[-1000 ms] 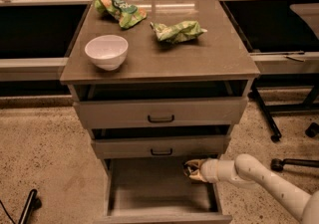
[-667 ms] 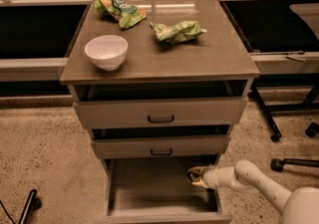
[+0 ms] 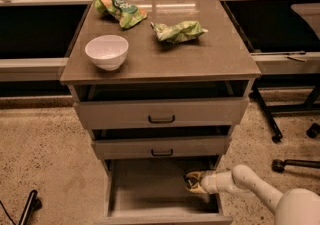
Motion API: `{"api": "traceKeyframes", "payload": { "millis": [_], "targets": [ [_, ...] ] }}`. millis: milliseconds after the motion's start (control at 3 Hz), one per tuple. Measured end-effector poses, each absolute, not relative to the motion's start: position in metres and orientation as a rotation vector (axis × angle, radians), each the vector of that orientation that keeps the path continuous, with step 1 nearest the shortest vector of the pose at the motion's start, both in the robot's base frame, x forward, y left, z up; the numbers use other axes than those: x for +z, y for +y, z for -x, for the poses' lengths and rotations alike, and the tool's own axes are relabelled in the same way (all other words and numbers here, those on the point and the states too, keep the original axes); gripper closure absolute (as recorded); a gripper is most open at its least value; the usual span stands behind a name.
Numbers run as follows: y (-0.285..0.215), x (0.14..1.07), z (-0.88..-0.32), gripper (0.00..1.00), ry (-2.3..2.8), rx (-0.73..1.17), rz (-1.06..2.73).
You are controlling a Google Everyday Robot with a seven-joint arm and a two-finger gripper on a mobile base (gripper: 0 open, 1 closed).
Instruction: Place rxbar chocolate into bottom drawer
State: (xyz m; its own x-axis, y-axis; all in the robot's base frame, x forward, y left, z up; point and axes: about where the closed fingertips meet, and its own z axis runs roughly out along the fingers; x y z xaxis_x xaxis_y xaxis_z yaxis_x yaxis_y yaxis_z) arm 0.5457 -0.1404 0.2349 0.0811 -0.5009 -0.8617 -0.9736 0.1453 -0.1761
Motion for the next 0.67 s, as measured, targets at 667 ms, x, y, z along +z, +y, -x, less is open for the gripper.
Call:
{"api": "traceKeyframes", "payload": {
  "millis": [667],
  "targets": [
    [-0.1403, 0.2348, -0.5456, 0.0, 1.546, 0.68, 1.48]
  ]
}}
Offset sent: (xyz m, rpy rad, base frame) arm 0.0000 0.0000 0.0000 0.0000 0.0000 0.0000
